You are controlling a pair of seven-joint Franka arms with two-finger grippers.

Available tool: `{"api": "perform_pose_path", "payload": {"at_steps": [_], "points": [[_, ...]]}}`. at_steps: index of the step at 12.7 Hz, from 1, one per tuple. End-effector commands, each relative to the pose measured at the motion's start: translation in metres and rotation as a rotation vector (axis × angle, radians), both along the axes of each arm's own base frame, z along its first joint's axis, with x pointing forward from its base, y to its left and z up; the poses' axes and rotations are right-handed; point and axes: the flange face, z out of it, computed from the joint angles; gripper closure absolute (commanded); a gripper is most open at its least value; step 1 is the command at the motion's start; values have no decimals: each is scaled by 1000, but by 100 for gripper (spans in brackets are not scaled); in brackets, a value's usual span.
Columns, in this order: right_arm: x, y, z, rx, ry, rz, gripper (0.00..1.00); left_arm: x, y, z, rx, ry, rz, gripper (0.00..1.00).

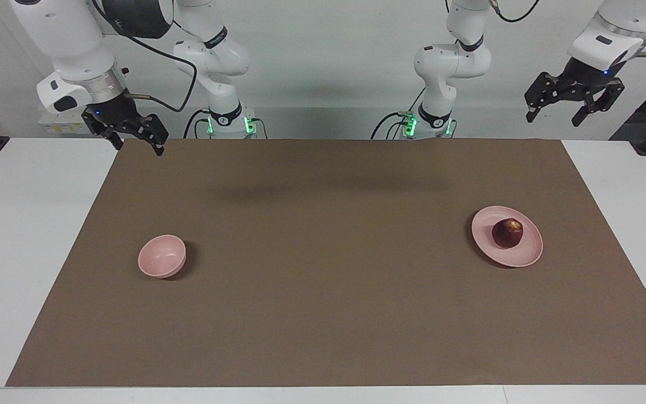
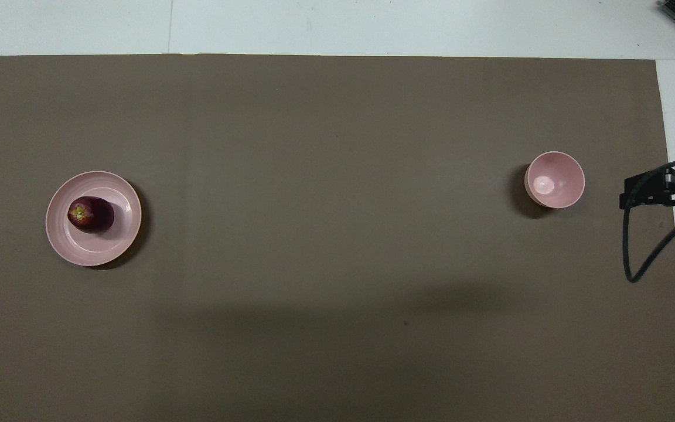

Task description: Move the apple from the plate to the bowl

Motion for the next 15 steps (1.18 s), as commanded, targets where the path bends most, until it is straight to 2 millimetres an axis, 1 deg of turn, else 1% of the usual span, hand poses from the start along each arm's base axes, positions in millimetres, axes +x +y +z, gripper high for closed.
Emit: {"api": "perform_pose_path", "payload": {"at_steps": [1,4,15], "points": [[1,0,2,4,-2,17,0,-10,1,1,14,7,5,0],[1,0,3,3,-3,11,0,-7,-4,1,12,-6,-12,0],[1,2,2,4,3,18,0,-9,-7,2,12,2,-17,0]]}}
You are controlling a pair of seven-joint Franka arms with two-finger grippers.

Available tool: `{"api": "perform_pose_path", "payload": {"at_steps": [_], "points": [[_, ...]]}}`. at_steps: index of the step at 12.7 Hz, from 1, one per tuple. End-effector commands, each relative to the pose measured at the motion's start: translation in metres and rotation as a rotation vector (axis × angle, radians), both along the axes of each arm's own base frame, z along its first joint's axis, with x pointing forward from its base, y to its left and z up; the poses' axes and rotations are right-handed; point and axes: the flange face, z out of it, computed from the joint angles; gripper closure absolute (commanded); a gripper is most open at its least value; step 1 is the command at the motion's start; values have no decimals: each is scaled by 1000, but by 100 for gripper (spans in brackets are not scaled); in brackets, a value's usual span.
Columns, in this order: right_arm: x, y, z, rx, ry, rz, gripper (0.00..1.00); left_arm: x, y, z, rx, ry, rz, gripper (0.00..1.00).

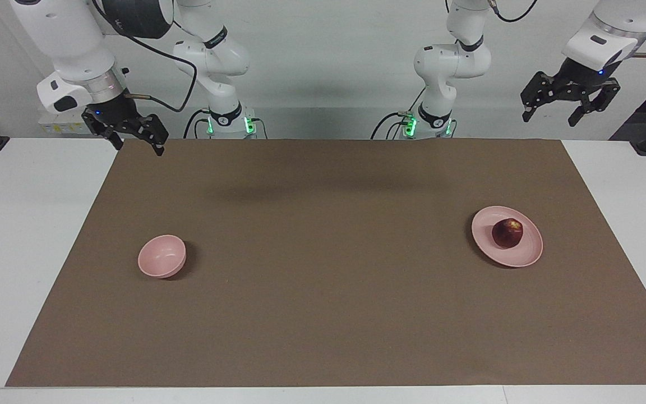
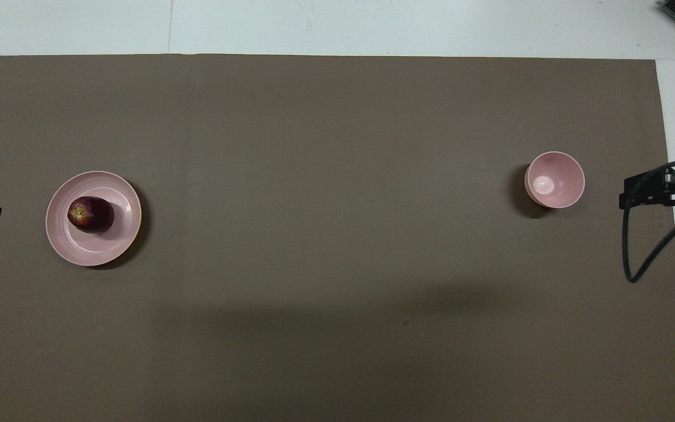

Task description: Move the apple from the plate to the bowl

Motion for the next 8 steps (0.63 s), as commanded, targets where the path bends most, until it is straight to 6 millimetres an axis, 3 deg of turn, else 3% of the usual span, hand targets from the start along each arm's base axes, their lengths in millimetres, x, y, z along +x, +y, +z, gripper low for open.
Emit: {"api": "perform_pose_path", "payload": {"at_steps": [1,8], "points": [[1,1,2,4,3,17,0,-9,-1,2,12,0,-6,0],[1,3,2,5,3,18,0,-2,3,-11,-26,-25,-26,0]]}}
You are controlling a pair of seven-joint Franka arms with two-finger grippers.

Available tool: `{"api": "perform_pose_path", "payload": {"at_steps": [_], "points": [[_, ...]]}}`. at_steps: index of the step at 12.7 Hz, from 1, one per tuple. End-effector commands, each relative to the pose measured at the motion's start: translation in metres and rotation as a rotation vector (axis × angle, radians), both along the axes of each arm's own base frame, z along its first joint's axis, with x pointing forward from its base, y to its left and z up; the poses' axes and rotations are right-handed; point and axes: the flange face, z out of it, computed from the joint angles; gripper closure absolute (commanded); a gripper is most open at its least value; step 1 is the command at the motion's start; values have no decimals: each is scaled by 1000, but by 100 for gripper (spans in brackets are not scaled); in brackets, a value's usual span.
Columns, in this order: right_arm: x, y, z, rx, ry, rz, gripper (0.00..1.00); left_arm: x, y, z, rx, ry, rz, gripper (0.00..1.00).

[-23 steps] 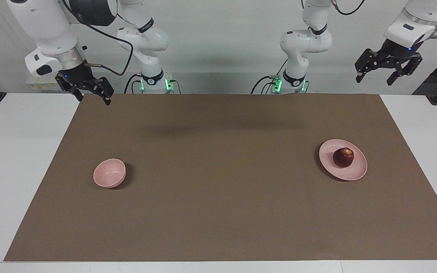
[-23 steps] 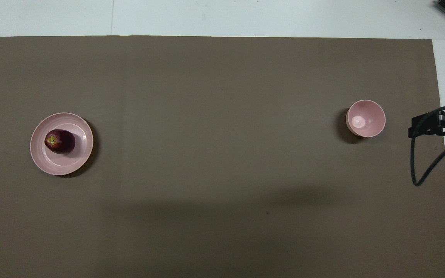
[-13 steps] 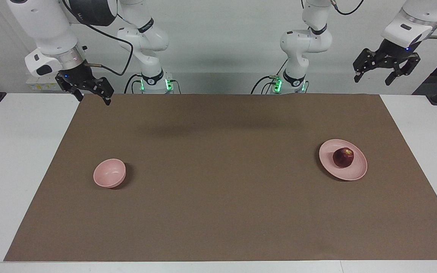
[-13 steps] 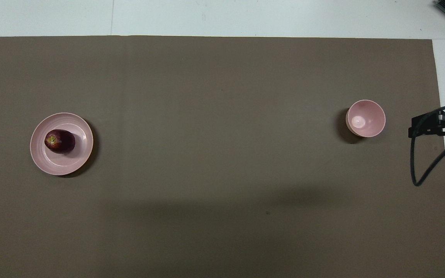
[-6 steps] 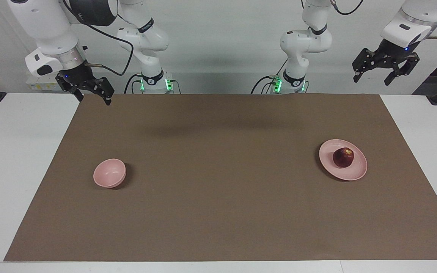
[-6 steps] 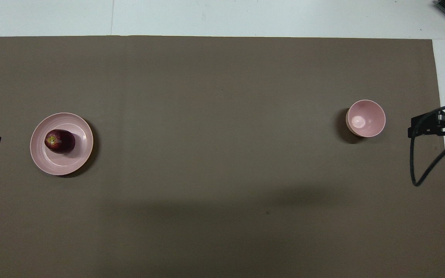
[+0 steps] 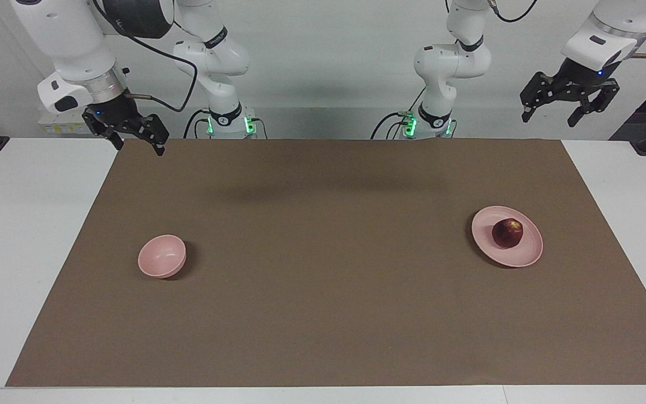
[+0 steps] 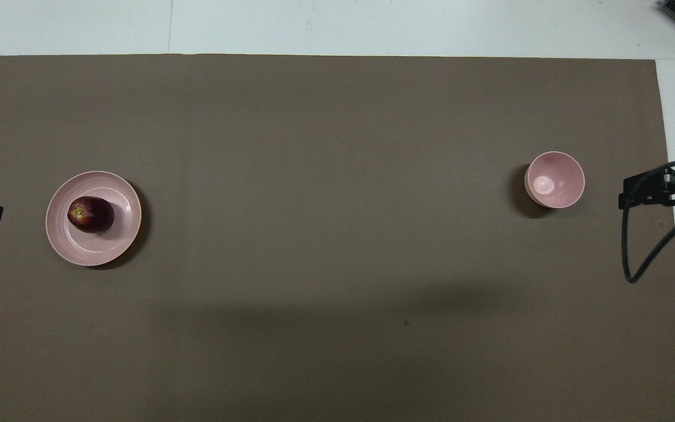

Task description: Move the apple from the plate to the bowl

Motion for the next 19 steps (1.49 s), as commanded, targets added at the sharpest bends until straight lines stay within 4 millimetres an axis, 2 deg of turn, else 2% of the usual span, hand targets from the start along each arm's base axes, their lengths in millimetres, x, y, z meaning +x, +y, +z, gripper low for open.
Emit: {"api": "perform_pose_path", "payload": {"at_steps": [1,3,5,8,11,14,16,19], "points": [[1,3,2,6,6,18,0,0,4,-15,-17,-26,-17,0],[0,5,2,6,7,21,0,9,5,-37,-18,-40,-15,0],[0,4,2,6,10,19,0,17,9,-70,-17,-40,-15,0],[1,6,2,5,0,24,0,30,23,-118,-15,-58,-76,0],[1,6,2,6,4,24,0,34,38,-160,-9,-90,-108,0],[1,5,2,5,0,22,0,47,44,-198,-7,-93,-106,0],[0,-3,1,4,4,15,0,52,45,-227,-6,-105,-102,0],[-3,-4,-2,0,5,10,0,57,62,-270,1,-122,-73,0]]}}
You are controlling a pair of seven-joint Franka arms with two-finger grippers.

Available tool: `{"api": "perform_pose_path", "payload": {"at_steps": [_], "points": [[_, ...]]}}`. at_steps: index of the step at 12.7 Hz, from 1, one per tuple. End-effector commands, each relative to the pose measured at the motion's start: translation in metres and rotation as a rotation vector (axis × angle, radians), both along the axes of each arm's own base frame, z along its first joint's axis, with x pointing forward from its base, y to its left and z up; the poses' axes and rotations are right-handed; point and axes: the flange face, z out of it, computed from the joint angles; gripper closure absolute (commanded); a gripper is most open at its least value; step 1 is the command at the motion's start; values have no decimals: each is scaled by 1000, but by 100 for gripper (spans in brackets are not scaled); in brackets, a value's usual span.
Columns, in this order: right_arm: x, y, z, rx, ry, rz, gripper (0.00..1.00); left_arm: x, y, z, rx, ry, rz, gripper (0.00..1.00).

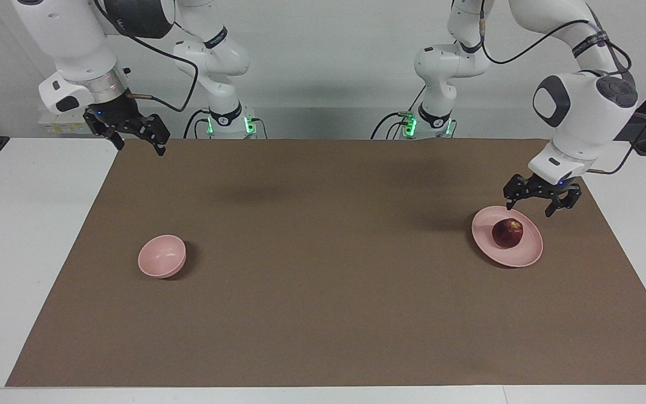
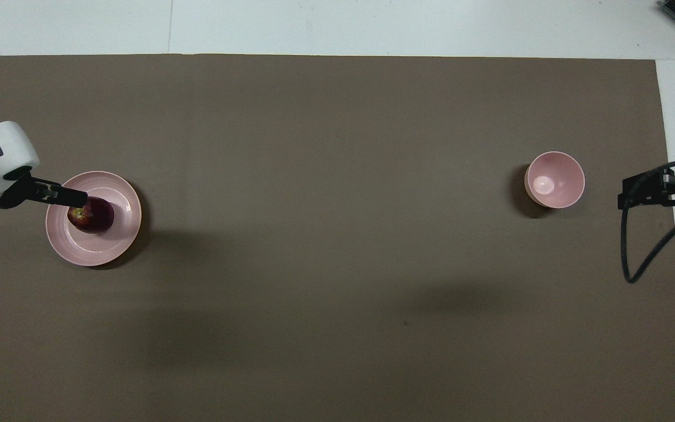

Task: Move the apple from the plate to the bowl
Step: 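Reach the left gripper down to the red apple and grasp it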

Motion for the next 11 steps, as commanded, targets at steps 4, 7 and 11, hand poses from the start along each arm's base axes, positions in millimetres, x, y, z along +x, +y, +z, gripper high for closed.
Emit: {"api": "perform_pose_path", "payload": {"at_steps": [4,7,11], "points": [[-11,7,-5,56,22,-182,0,-11,25,-67,-3,-72,36,0],[-21,19,-10,120,66,-376,0,-16,24,-102,-7,-93,46,0],[-27,19,-29,238,203,-555,0,-21,22,-110,-81,-97,133,4]]}}
